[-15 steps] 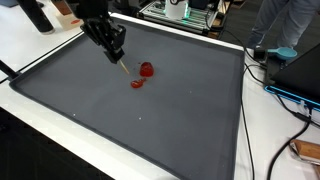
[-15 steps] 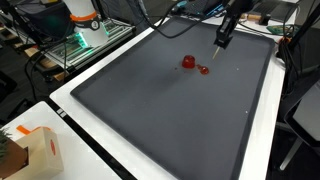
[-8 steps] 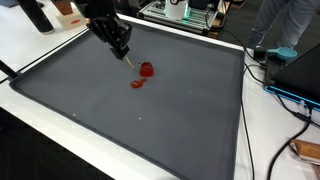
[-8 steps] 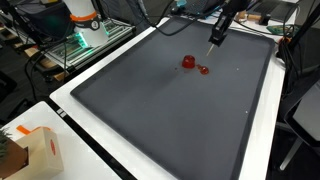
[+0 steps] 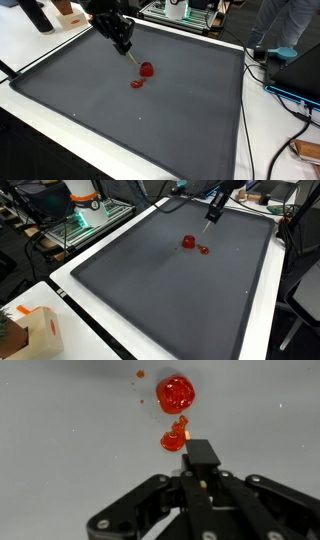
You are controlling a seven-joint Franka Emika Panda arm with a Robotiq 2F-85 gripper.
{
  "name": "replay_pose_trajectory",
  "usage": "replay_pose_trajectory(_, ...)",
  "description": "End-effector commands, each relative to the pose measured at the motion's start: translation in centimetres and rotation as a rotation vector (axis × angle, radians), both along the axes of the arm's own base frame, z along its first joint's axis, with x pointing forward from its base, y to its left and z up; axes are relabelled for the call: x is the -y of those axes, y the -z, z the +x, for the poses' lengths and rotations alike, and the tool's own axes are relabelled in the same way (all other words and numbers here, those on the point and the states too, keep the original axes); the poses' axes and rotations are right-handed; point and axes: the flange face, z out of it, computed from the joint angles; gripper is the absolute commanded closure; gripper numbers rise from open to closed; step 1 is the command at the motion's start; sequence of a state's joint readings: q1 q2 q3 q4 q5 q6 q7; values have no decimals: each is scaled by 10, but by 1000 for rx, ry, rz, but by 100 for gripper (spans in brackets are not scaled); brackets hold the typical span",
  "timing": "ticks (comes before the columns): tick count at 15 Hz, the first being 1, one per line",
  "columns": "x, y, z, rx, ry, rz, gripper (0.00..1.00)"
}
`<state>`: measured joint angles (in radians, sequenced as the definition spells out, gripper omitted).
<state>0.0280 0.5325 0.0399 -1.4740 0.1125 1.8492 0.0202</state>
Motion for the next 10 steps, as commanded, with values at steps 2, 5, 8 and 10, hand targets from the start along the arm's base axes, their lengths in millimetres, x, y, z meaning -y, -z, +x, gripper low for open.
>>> replay_pose_trajectory(2, 0, -1, 0, -2, -1, 0, 87)
replay_pose_trajectory(5, 0, -1, 0, -2, -2, 0, 87)
replay_pose_trajectory(8, 0, -1, 0, -2, -2, 0, 97)
replay_pose_trajectory(10, -6, 1, 0, -6, 18, -52, 97)
